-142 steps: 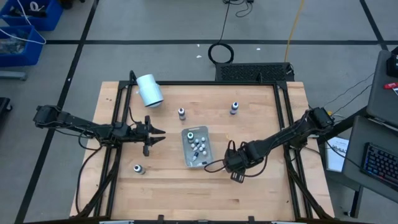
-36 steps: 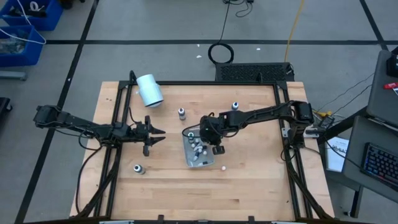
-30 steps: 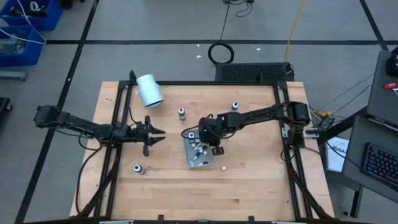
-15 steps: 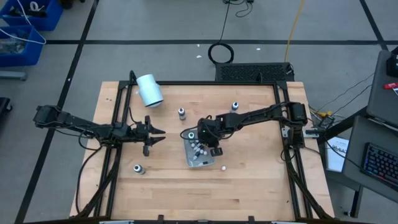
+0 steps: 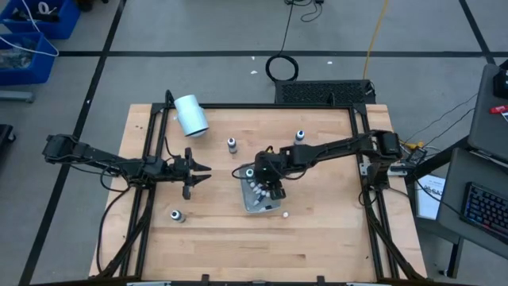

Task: Pick & Place food coloring
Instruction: Put the yellow food coloring bottle into the bin

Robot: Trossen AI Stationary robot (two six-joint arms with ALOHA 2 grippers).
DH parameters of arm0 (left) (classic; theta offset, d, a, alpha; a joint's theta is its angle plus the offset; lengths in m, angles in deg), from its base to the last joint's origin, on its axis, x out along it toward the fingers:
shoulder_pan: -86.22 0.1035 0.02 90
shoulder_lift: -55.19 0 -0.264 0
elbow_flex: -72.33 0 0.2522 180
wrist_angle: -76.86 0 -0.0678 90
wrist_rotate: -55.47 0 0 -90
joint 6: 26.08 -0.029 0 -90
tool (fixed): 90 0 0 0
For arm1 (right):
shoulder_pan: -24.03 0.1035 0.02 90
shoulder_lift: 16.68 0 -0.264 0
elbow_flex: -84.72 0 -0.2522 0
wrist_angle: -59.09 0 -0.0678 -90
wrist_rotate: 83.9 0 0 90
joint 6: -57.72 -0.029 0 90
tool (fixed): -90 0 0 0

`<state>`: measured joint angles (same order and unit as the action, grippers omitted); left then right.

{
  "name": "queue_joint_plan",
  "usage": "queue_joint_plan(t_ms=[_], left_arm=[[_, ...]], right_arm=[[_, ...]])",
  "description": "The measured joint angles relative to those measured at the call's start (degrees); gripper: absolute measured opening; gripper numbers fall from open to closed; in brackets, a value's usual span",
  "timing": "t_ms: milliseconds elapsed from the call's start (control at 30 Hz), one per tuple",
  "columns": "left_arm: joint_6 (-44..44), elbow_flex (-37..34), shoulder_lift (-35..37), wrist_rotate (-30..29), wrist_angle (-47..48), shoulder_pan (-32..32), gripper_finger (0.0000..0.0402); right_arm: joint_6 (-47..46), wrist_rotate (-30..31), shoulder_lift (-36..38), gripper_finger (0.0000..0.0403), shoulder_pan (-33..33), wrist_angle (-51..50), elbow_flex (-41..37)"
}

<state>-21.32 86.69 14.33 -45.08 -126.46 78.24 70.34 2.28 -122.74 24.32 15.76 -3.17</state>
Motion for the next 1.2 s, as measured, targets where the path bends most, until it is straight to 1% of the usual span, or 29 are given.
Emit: queue_joint_plan(t_ms=[67, 167, 300, 433, 500, 567, 700, 733, 900, 1067, 1200], left_arm=[[0.0, 0.0, 0.0, 0.0, 0.0, 0.0, 0.0118], [0.0, 0.0, 0.0, 0.0, 0.0, 0.0, 0.0118], [0.0, 0.0, 0.0, 0.0, 0.0, 0.0, 0.0118], [0.0, 0.0, 0.0, 0.0, 0.0, 0.0, 0.0118], [0.0, 0.0, 0.0, 0.0, 0.0, 0.0, 0.0118], [0.0, 0.0, 0.0, 0.0, 0.0, 0.0, 0.0118], [0.0, 0.0, 0.0, 0.0, 0.0, 0.0, 0.0118], [0.0, 0.0, 0.0, 0.0, -0.1, 0.0, 0.0118], [0.0, 0.0, 0.0, 0.0, -0.1, 0.0, 0.0118], [0.0, 0.0, 0.0, 0.0, 0.0, 0.0, 0.0118], [0.0, 0.0, 0.0, 0.0, 0.0, 0.0, 0.0118]], right_arm=[[0.0, 1.2, 2.0, 0.0158, 1.0, 0.2, 0.0], [-2.9, 0.9, 4.9, 0.0155, 2.9, -0.5, 0.0], [-8.7, 1.1, 7.8, 0.0155, 7.1, -6.4, 0.1], [-18.0, 2.4, 8.0, 0.0155, 12.5, -13.6, 0.1], [-23.2, 2.5, 7.5, 0.0155, 15.0, -15.4, 0.1], [-26.4, 3.0, 7.0, 0.0155, 17.0, -15.5, 0.1], [-29.0, 8.3, 6.6, 0.0155, 19.4, -14.6, 0.1], [-29.8, 8.5, 6.6, 0.0155, 19.7, -15.0, 0.0], [-34.5, 7.1, 6.0, 0.0155, 20.3, -14.8, -2.4], [-36.8, 3.8, 6.1, 0.0155, 20.7, -9.1, -6.1], [-37.4, 2.3, 6.1, 0.0155, 20.8, -4.3, -9.0]])
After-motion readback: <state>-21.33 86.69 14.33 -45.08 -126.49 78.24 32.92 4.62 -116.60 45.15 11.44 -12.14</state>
